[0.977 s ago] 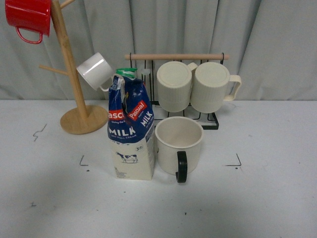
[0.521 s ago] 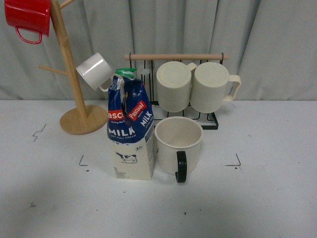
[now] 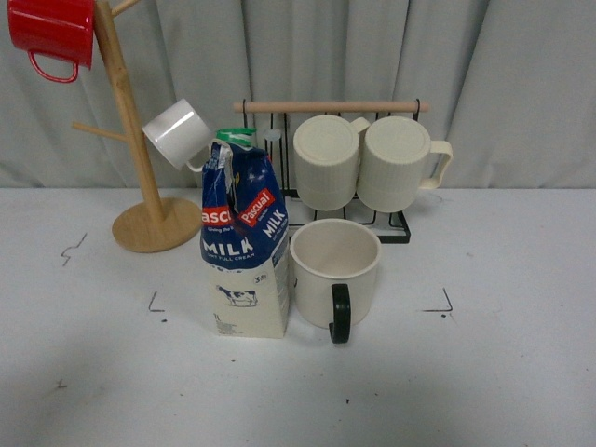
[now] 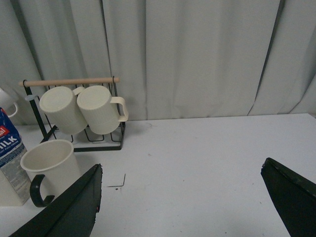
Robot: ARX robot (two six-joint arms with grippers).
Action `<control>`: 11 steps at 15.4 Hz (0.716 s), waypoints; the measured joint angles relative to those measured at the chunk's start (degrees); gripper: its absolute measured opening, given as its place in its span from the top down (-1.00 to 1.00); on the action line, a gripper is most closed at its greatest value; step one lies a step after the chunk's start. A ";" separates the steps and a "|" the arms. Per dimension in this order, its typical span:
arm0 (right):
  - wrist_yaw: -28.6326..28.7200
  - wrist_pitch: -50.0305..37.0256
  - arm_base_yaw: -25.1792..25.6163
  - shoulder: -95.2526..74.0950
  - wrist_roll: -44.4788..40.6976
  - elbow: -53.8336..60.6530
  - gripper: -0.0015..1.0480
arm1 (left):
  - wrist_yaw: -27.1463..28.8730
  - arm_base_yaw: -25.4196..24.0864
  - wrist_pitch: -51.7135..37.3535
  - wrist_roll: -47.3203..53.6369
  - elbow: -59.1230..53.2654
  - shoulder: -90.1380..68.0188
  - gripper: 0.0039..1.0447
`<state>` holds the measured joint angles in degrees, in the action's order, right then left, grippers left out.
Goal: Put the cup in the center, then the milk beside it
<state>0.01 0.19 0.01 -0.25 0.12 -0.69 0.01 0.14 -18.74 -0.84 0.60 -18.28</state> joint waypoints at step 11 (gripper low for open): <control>0.00 -0.04 0.00 0.00 0.00 0.00 -0.87 | 0.02 0.00 19.30 0.02 0.04 17.81 0.97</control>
<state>0.01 0.14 0.01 -0.25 0.12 -0.69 0.03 0.14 0.56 -0.82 0.64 -0.47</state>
